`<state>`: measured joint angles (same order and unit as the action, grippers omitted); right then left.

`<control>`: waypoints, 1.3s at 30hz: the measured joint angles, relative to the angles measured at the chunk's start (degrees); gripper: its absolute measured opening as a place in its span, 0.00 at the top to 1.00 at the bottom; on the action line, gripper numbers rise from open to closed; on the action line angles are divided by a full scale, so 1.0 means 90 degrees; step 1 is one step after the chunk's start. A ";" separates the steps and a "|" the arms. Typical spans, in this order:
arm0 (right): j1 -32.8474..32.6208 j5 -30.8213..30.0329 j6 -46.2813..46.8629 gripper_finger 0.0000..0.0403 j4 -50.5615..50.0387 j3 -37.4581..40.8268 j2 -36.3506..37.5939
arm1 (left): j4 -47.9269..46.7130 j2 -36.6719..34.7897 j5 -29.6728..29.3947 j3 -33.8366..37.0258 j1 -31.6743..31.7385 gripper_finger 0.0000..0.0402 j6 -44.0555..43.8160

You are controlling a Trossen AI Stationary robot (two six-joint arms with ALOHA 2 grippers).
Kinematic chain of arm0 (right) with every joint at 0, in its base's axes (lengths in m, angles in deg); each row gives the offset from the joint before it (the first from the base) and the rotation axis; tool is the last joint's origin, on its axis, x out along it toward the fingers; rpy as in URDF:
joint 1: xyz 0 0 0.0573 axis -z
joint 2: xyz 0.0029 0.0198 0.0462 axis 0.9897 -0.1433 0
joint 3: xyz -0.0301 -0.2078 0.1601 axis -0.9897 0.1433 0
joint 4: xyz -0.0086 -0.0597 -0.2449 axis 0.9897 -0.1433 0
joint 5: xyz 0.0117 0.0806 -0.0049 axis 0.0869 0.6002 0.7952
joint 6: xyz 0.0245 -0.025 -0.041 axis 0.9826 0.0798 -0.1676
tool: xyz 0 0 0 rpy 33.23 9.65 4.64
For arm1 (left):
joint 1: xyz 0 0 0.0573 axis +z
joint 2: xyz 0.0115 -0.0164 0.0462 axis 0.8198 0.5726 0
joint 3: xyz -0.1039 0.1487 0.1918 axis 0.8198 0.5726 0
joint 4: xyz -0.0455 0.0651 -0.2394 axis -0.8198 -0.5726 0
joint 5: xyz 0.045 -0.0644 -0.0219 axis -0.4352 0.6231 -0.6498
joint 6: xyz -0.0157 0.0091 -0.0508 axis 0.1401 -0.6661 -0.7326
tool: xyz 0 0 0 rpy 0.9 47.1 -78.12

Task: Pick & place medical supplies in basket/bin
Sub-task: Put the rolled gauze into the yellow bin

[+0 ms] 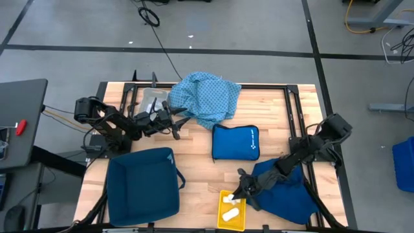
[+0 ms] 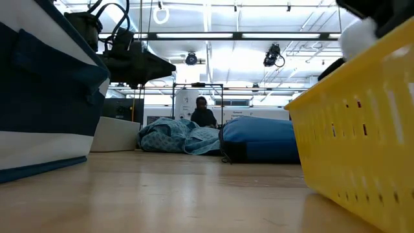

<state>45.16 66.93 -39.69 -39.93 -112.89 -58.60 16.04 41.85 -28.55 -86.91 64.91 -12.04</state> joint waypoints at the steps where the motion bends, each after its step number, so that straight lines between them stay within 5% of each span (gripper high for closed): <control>1: 0.0000 -0.0052 0.0000 0.97 0.0002 -0.0030 -0.0064 | 0.0000 0.0000 0.0000 0.0000 0.0000 0.46 0.0027; 6: 0.0000 -0.0100 0.0151 0.95 0.0012 -0.0107 -0.0166 | 0.0000 0.0000 0.0000 0.0000 0.0000 0.46 0.0066; 19: -0.0135 -0.0078 0.0281 0.51 -0.0036 -0.0105 -0.0171 | -0.0015 0.0000 0.0000 0.0000 0.0000 0.46 0.0077; 30: -0.0133 -0.0252 0.0230 0.47 -0.0172 -0.0243 -0.0171 | -0.0015 0.0000 -0.0033 0.0000 0.0000 0.46 0.0077; 39: -0.0134 -0.0214 -0.0118 0.47 -0.1975 -0.1213 -0.0171 | -0.0017 0.0000 -0.0046 0.0000 0.0000 0.46 0.0075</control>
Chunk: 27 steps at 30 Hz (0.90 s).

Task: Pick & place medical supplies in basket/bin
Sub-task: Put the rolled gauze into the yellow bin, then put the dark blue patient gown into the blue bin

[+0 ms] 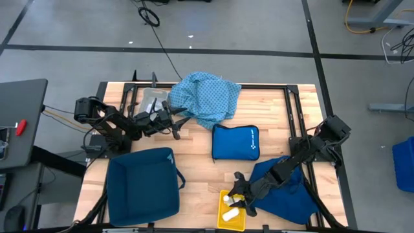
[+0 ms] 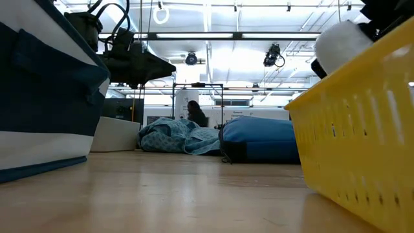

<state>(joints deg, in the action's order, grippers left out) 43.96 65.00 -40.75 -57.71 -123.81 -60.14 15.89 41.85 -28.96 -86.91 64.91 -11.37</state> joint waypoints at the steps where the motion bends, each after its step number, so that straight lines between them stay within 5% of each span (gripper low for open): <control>1: 0.0000 -0.0001 -0.0008 0.47 -0.0249 -0.0117 0.0000 | 0.0000 0.0000 0.0000 0.0000 0.0000 0.46 0.0002; 12: -0.0028 -0.0553 -0.0418 0.47 -0.1760 -0.1015 0.0155 | -0.0078 0.0000 0.0000 0.0000 -0.0002 0.46 -0.0011; 21: -0.0020 -0.2266 -0.0121 0.47 -0.3520 -0.1075 0.0587 | -0.0127 0.0000 0.0104 -0.0015 -0.0005 0.46 -0.0194; 27: 0.0260 -0.2870 -0.0233 0.47 -0.4079 -0.1080 0.0735 | -0.1318 0.0000 -0.0110 -0.0516 -0.0002 0.48 -0.0391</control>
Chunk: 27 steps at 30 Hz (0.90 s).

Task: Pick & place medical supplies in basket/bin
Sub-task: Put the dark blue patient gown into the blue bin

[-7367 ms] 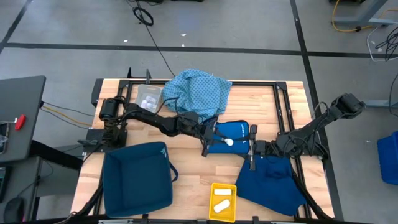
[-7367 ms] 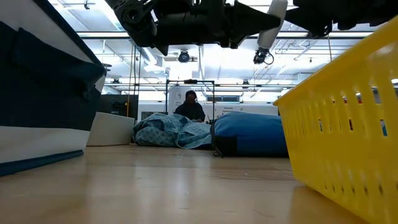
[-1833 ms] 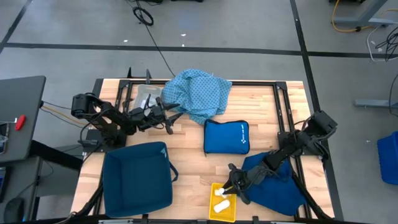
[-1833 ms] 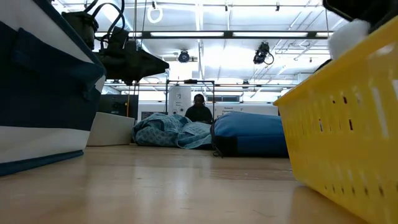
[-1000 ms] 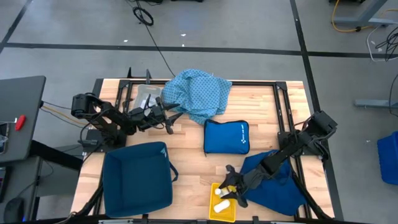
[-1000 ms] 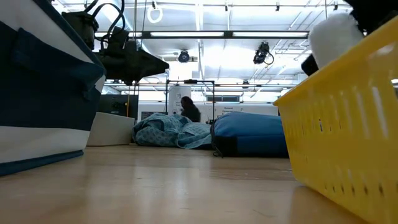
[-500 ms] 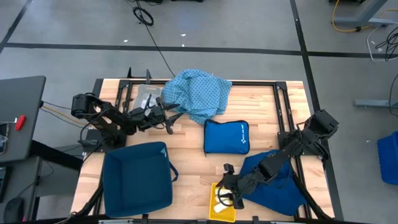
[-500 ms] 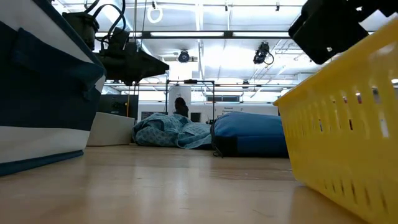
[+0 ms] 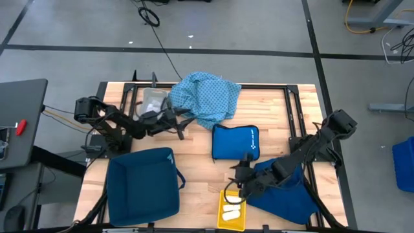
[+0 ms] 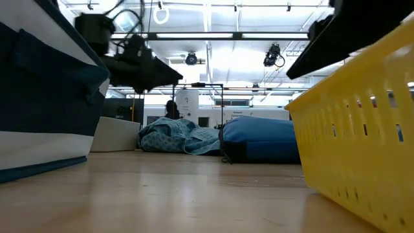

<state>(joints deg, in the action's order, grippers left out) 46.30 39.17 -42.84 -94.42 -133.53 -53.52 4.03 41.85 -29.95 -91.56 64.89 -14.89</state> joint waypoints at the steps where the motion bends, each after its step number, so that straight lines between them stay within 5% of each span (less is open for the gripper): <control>1: 0.0053 0.0004 -0.0028 0.47 -0.0101 0.0005 0.0037 | -0.0360 0.0000 -0.0080 -0.0165 0.0000 0.49 0.0004; 12: 0.0836 -0.1099 -0.0228 0.47 -0.0970 0.0005 0.0264 | -0.2931 0.0000 -0.0414 -0.1729 0.0159 0.49 0.0391; 18: 0.1371 -0.1513 -0.0229 0.47 -0.1747 0.0007 0.0667 | -0.3445 0.0000 0.0167 -0.2103 0.0445 0.49 0.0313; 21: 0.1523 -0.1084 -0.0203 0.47 -0.2224 0.0007 0.0904 | -0.3448 0.0000 0.0422 -0.2146 0.0498 0.49 0.0284; 27: 0.1348 0.1265 0.0137 0.47 -0.2583 0.0007 0.1326 | -0.3518 0.0000 0.0653 -0.2146 0.0498 0.49 0.0236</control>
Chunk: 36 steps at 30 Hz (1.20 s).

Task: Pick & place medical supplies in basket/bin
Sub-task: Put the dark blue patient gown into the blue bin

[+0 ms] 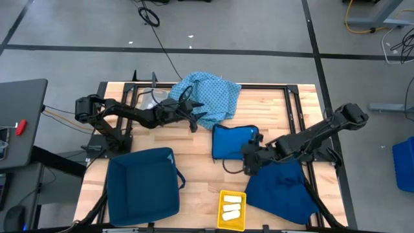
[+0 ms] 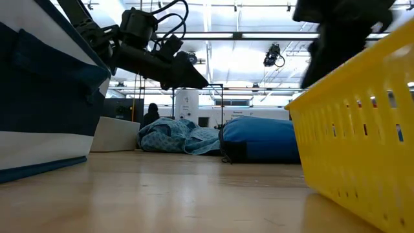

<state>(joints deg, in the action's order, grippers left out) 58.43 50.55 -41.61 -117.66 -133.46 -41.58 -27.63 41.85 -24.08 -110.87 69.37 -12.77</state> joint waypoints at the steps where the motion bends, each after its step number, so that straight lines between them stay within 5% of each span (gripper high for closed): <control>1: -0.0057 0.0413 0.0097 0.47 -0.0101 0.0000 0.0041 | -0.0002 0.0000 0.0052 0.0000 -0.0003 0.49 -0.0008; 6: -0.0403 0.2097 0.1104 0.47 -0.0917 0.0000 0.0080 | -0.0031 0.0000 0.0139 0.0000 -0.0010 0.49 -0.0023; 17: -0.1303 0.4338 0.3492 0.47 -0.2496 0.0000 0.0080 | -0.0038 0.0000 0.0325 0.0000 -0.0010 0.49 -0.0023; 25: -0.1662 0.4055 0.3644 0.47 -0.2255 0.0083 0.0017 | -0.0030 0.0000 0.0424 0.0000 -0.0010 0.49 -0.0013; 36: -0.1946 0.3891 0.4141 0.43 0.1160 0.1789 -0.0040 | -0.0028 0.0000 0.0422 0.0000 0.0002 0.49 0.0014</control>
<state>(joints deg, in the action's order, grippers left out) 40.92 85.57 -4.34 -107.22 -117.36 -41.95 -27.89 41.85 -20.28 -110.87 69.40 -12.64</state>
